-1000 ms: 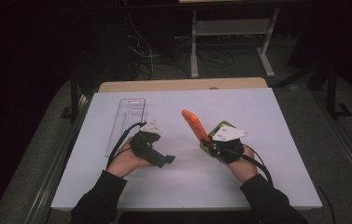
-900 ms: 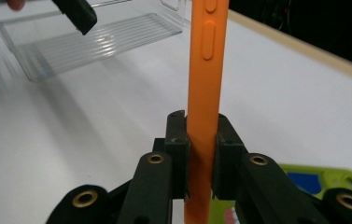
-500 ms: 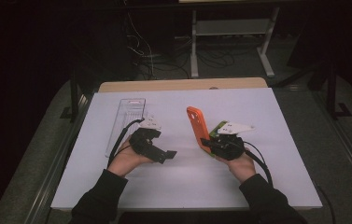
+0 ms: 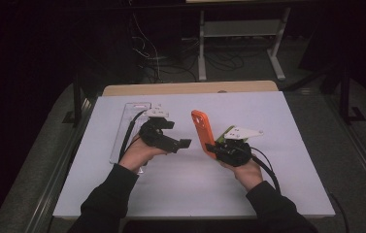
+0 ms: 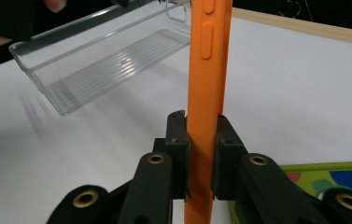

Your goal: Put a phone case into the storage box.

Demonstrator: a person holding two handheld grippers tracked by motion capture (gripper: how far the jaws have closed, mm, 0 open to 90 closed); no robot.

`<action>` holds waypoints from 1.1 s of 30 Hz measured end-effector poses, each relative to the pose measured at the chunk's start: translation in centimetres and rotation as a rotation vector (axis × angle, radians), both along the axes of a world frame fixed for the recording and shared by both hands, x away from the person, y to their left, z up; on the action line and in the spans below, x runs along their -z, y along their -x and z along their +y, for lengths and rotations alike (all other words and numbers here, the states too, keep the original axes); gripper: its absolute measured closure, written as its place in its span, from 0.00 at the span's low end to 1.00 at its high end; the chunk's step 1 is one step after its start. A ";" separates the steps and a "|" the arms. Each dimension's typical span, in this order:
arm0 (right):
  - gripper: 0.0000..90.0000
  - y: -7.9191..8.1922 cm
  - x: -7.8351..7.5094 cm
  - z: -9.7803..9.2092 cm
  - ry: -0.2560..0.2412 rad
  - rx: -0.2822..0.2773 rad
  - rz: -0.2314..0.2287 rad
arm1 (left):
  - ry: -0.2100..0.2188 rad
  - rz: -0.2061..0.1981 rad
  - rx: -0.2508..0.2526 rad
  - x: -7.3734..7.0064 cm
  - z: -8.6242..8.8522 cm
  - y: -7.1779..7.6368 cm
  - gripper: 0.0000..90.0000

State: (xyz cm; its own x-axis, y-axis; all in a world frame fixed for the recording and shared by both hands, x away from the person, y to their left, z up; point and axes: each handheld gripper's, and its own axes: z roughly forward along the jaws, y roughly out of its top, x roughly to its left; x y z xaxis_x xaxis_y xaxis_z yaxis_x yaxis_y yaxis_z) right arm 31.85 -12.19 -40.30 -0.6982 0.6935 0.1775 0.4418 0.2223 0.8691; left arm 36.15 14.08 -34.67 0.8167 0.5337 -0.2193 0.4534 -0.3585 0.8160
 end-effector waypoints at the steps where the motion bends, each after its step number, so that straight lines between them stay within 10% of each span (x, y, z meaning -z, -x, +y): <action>1: 0.87 0.0 0.0 0.0 0.000 0.000 0.000 | 0.003 -0.001 0.002 0.0 -0.1 -0.2 0.00; 33: 0.87 0.6 -0.1 1.3 -0.023 -0.050 -0.008 | 0.099 0.014 0.021 0.7 -3.8 -2.7 0.00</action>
State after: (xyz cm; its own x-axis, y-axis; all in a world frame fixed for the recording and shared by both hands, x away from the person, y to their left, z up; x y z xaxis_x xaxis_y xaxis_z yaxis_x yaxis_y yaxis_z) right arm 31.23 -10.93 -40.15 -0.7333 0.6536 0.1871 0.4236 0.2241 0.8777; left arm 38.90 10.32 -35.36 0.8239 0.4919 -0.2815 0.4581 -0.2856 0.8418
